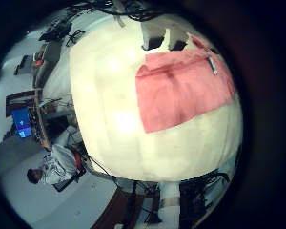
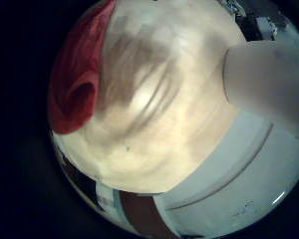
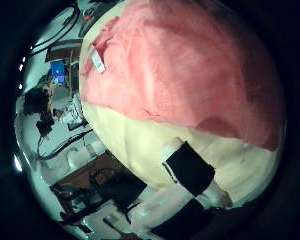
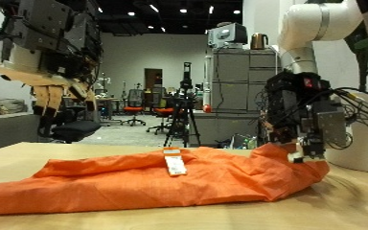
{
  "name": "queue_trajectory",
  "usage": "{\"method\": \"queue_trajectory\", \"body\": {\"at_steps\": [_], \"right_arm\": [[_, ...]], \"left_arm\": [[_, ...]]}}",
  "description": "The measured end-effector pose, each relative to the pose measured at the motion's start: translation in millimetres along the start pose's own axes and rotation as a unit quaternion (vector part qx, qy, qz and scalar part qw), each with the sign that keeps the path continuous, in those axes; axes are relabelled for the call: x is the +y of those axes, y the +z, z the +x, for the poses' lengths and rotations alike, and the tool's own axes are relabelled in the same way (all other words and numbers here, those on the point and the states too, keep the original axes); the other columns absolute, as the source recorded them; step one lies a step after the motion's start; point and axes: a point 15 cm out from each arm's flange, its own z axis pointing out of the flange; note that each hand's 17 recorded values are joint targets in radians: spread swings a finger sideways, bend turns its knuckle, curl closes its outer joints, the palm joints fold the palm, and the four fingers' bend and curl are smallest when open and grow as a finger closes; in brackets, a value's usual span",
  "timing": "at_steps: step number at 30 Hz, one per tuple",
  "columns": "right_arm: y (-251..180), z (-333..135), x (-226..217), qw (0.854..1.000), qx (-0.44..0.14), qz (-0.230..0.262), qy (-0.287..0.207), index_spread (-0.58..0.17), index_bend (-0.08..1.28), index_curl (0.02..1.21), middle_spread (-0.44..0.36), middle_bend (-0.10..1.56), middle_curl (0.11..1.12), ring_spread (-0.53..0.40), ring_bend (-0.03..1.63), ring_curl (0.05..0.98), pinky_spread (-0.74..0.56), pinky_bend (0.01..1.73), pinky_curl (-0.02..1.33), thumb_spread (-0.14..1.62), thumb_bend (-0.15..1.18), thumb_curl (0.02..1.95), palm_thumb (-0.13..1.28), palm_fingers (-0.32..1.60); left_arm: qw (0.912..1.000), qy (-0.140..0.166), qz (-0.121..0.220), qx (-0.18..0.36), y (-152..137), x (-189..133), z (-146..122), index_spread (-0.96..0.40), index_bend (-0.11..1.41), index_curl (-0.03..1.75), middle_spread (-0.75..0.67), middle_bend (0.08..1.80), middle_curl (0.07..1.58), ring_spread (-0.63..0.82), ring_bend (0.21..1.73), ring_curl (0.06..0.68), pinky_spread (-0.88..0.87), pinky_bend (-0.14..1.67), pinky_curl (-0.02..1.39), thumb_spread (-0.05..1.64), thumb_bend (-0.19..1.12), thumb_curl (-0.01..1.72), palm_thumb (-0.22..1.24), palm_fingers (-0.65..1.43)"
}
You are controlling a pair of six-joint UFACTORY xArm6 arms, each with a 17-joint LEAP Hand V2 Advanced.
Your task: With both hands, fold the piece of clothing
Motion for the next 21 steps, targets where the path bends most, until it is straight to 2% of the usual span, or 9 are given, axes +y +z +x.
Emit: {"method": "queue_trajectory", "body": {"at_steps": [12,16,21], "right_arm": [[13,22,4,0.998,0.055,-0.030,0.001,-0.426,0.18,0.33,-0.029,0.18,0.31,0.199,0.26,0.219,0.35,0.32,0.33,1.13,-0.01,0.28,0.62,0.07],[12,25,6,0.996,0.074,-0.039,0.000,-0.410,0.14,0.31,0.005,0.17,0.30,0.224,0.34,0.240,0.38,0.36,0.33,1.06,-0.02,0.30,0.65,0.12],[12,25,3,0.995,0.094,-0.041,0.004,-0.369,0.15,0.28,-0.022,0.22,0.32,0.200,0.43,0.261,0.40,0.41,0.34,0.98,-0.03,0.32,0.66,0.26]], "left_arm": [[1.0000,-0.003,0.000,0.002,0,2,-3,0.02,0.17,0.34,0.31,0.18,0.27,0.49,0.44,0.254,0.50,0.33,0.33,1.07,-0.02,0.30,0.42,0.00],[1.0000,-0.003,0.002,0.002,-1,3,-2,0.03,0.17,0.33,0.30,0.18,0.27,0.49,0.44,0.252,0.49,0.33,0.33,1.08,-0.02,0.30,0.42,0.00],[1.0000,-0.003,0.006,0.001,-5,5,-3,0.03,0.17,0.33,0.30,0.18,0.27,0.49,0.44,0.252,0.48,0.32,0.33,1.08,-0.02,0.30,0.42,0.01]]}}
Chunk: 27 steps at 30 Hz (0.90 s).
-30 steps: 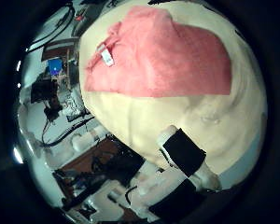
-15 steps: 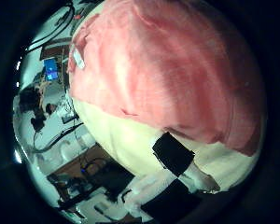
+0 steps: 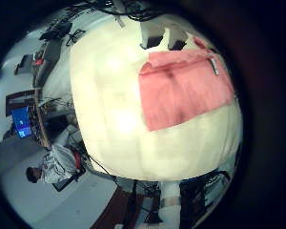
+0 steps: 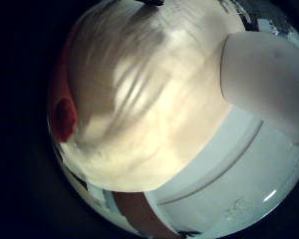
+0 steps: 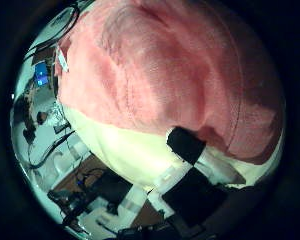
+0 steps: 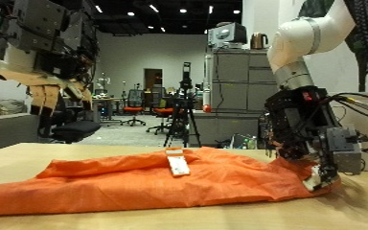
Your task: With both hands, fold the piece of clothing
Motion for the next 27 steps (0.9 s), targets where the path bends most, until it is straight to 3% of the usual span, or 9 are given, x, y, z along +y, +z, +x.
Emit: {"method": "queue_trajectory", "body": {"at_steps": [4,6,10,13,14,21,27], "right_arm": [[2,-4,-2,1.000,0.003,-0.003,-0.002,-0.330,0.20,0.30,-0.042,0.27,0.33,0.093,0.52,0.274,0.35,0.37,0.31,0.94,-0.02,0.33,0.70,0.44],[1,-5,-3,1.000,0.003,-0.001,-0.003,-0.318,0.20,0.30,-0.067,0.36,0.36,-0.010,0.61,0.286,0.26,0.33,0.29,0.93,-0.01,0.35,0.74,0.65],[-5,-3,-3,1.000,0.006,0.005,-0.002,-0.351,0.21,0.33,-0.148,0.46,0.41,-0.203,0.81,0.350,-0.13,0.58,0.33,0.90,-0.01,0.38,0.83,1.21],[-7,0,-3,1.000,0.006,0.009,-0.001,-0.381,0.34,0.41,-0.187,0.61,0.48,-0.252,0.90,0.412,-0.37,0.73,0.39,0.88,-0.01,0.41,0.88,1.39],[-7,0,-2,1.000,0.006,0.009,-0.002,-0.377,0.48,0.47,-0.180,0.73,0.52,-0.251,0.94,0.433,-0.42,0.76,0.41,0.88,0.00,0.42,0.91,1.53],[-25,6,7,1.000,0.009,0.015,-0.001,-0.333,0.83,0.64,-0.146,1.02,0.64,-0.226,1.16,0.527,-0.38,1.05,0.53,0.86,0.01,0.50,1.06,1.41],[-58,4,44,1.000,0.005,0.002,-0.005,-0.294,1.00,0.72,-0.129,1.20,0.70,-0.212,1.27,0.588,-0.31,1.22,0.63,0.87,0.05,0.58,1.16,1.27]], "left_arm": [[1.0000,-0.001,0.004,0.000,-3,3,-1,0.03,0.17,0.33,0.30,0.18,0.27,0.49,0.44,0.249,0.47,0.32,0.33,1.08,-0.02,0.30,0.42,0.02],[1.0000,-0.003,0.004,-0.001,-2,6,-2,0.03,0.17,0.33,0.29,0.18,0.28,0.49,0.44,0.247,0.47,0.32,0.32,1.09,-0.02,0.30,0.42,0.02],[1.0000,-0.008,0.005,0.000,-1,10,-7,0.03,0.17,0.33,0.29,0.18,0.28,0.49,0.44,0.243,0.47,0.32,0.32,1.09,-0.02,0.30,0.42,0.02],[0.9999,-0.010,0.009,0.002,-4,13,-8,0.03,0.18,0.33,0.28,0.18,0.28,0.49,0.43,0.241,0.47,0.32,0.32,1.09,-0.02,0.30,0.42,0.03],[0.9999,-0.010,0.010,0.000,-5,13,-8,0.03,0.17,0.33,0.28,0.19,0.28,0.49,0.43,0.240,0.47,0.31,0.32,1.09,-0.02,0.30,0.43,0.03],[0.9997,-0.015,0.018,0.000,-10,17,-14,0.03,0.17,0.34,0.27,0.18,0.29,0.48,0.43,0.238,0.46,0.31,0.32,1.10,-0.02,0.29,0.43,0.05],[0.9995,-0.020,0.025,0.000,-15,24,-21,0.03,0.17,0.34,0.25,0.18,0.29,0.48,0.43,0.234,0.46,0.31,0.32,1.10,-0.02,0.29,0.43,0.06]]}}
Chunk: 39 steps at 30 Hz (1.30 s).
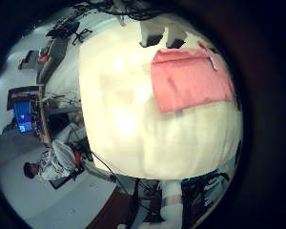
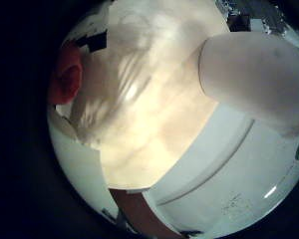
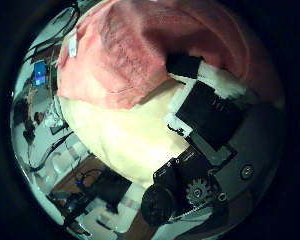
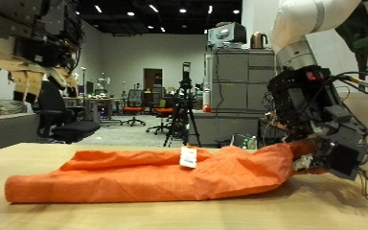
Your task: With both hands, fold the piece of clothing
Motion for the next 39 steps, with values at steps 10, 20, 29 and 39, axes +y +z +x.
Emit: {"method": "queue_trajectory", "body": {"at_steps": [10,20,29,39], "right_arm": [[-90,3,72,0.999,0.049,0.016,-0.004,-0.253,1.11,0.77,-0.114,1.31,0.73,-0.207,1.36,0.649,-0.24,1.31,0.72,0.88,0.04,0.69,1.20,1.16],[-170,-54,58,0.992,0.092,0.067,-0.058,-0.233,1.13,0.78,-0.107,1.34,0.72,-0.200,1.37,0.668,-0.22,1.30,0.77,0.89,0.00,0.78,1.17,1.14],[-205,-162,-3,0.974,0.138,0.093,-0.154,-0.225,1.14,0.77,-0.104,1.35,0.71,-0.206,1.37,0.673,-0.22,1.27,0.80,0.89,-0.01,0.84,1.16,1.15],[-200,-269,-71,0.940,0.193,0.157,-0.232,-0.220,1.16,0.77,-0.104,1.35,0.71,-0.206,1.38,0.676,-0.23,1.24,0.82,0.89,-0.01,0.88,1.14,1.15]], "left_arm": [[0.9999,-0.012,0.007,0.006,-5,11,-22,0.02,0.17,0.34,0.24,0.18,0.29,0.47,0.43,0.230,0.45,0.30,0.32,1.10,-0.02,0.30,0.44,0.07],[0.9996,-0.021,0.008,0.017,-4,30,-45,0.02,0.18,0.34,0.23,0.18,0.29,0.46,0.43,0.226,0.44,0.30,0.32,1.10,-0.02,0.30,0.45,0.08],[0.9992,-0.028,0.013,0.026,0,51,-55,0.02,0.18,0.34,0.22,0.18,0.29,0.45,0.42,0.223,0.44,0.30,0.32,1.10,-0.02,0.30,0.45,0.10],[0.9987,-0.035,0.013,0.036,9,66,-65,0.01,0.17,0.34,0.21,0.18,0.30,0.44,0.43,0.223,0.44,0.31,0.32,1.11,-0.02,0.29,0.45,0.10]]}}
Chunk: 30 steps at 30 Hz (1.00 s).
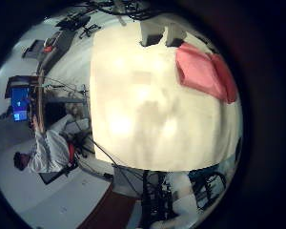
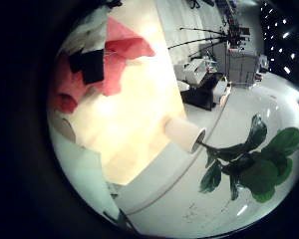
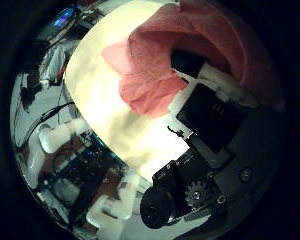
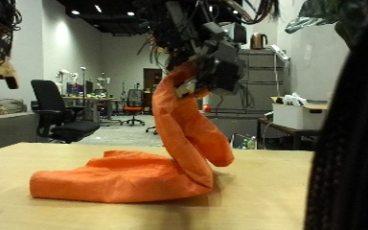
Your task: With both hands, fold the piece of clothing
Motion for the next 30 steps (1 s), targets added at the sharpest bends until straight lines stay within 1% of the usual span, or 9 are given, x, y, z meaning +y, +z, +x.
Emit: {"method": "queue_trajectory", "body": {"at_steps": [8,12,14,17,21,22,25,26,30], "right_arm": [[-15,-22,-59,0.996,0.020,0.086,-0.017,-0.219,1.16,0.76,-0.104,1.36,0.70,-0.205,1.38,0.678,-0.24,1.23,0.84,0.90,-0.02,0.89,1.10,1.15],[-8,-37,-87,0.993,0.021,0.115,-0.027,-0.222,1.15,0.76,-0.109,1.34,0.69,-0.207,1.37,0.669,-0.26,1.21,0.83,0.93,-0.04,0.85,1.00,1.14],[-2,-47,-98,0.992,0.020,0.120,-0.034,-0.228,1.10,0.75,-0.116,1.30,0.68,-0.210,1.36,0.653,-0.29,1.18,0.80,0.96,-0.06,0.79,0.94,1.12],[3,-59,-106,0.991,0.019,0.122,-0.043,-0.263,0.97,0.73,-0.131,1.23,0.65,-0.231,1.33,0.621,-0.39,1.14,0.74,1.00,-0.03,0.73,0.92,1.07],[5,-63,-110,0.991,0.016,0.124,-0.049,-0.323,0.81,0.72,-0.171,1.12,0.63,-0.270,1.29,0.592,-0.53,1.08,0.67,1.02,-0.02,0.68,0.93,0.89],[5,-63,-109,0.991,0.014,0.125,-0.048,-0.331,0.79,0.72,-0.178,1.11,0.63,-0.273,1.29,0.588,-0.54,1.08,0.66,1.03,-0.02,0.68,0.93,0.87],[3,-67,-109,0.991,0.001,0.128,-0.046,-0.367,0.72,0.72,-0.207,1.00,0.61,-0.311,1.25,0.569,-0.58,1.04,0.63,1.02,-0.01,0.66,0.96,0.68],[2,-68,-109,0.990,-0.005,0.130,-0.045,-0.382,0.73,0.72,-0.215,0.99,0.60,-0.334,1.19,0.540,-0.55,0.98,0.60,1.01,-0.01,0.66,0.96,0.57],[4,-74,-108,0.989,-0.043,0.136,-0.047,-0.406,0.71,0.73,-0.236,0.89,0.59,-0.342,1.06,0.494,-0.43,0.95,0.60,0.99,-0.02,0.64,0.95,0.31]], "left_arm": [[0.9999,-0.010,0.004,0.003,4,11,-11,0.01,0.18,0.34,0.21,0.18,0.30,0.44,0.43,0.222,0.43,0.31,0.32,1.11,-0.02,0.29,0.46,0.10],[0.9999,-0.012,0.007,0.003,3,14,-13,0.01,0.17,0.34,0.21,0.18,0.30,0.44,0.43,0.221,0.43,0.31,0.32,1.11,-0.02,0.29,0.46,0.10],[0.9999,-0.011,0.005,0.005,5,16,-12,0.01,0.17,0.34,0.21,0.18,0.30,0.44,0.43,0.221,0.43,0.31,0.32,1.11,-0.02,0.29,0.46,0.10],[0.9999,-0.012,0.004,0.003,7,17,-14,0.01,0.18,0.34,0.21,0.18,0.30,0.44,0.43,0.221,0.43,0.31,0.32,1.11,-0.02,0.29,0.46,0.10],[0.9998,-0.017,0.003,0.005,9,21,-19,0.01,0.17,0.34,0.21,0.18,0.30,0.44,0.43,0.222,0.43,0.31,0.31,1.11,-0.02,0.29,0.46,0.10],[0.9998,-0.017,0.002,0.005,9,21,-19,0.01,0.17,0.34,0.21,0.18,0.30,0.44,0.43,0.222,0.43,0.31,0.31,1.11,-0.02,0.29,0.46,0.10],[0.9998,-0.019,0.005,0.005,9,21,-24,0.01,0.17,0.34,0.21,0.18,0.30,0.44,0.43,0.222,0.43,0.31,0.31,1.11,-0.02,0.30,0.46,0.10],[0.9998,-0.021,0.005,0.005,9,21,-26,0.01,0.17,0.34,0.21,0.18,0.30,0.44,0.43,0.222,0.43,0.31,0.31,1.11,-0.02,0.30,0.47,0.10],[0.9996,-0.027,0.009,0.005,7,22,-29,0.01,0.17,0.34,0.21,0.18,0.30,0.44,0.44,0.222,0.43,0.31,0.31,1.11,-0.02,0.30,0.47,0.10]]}}
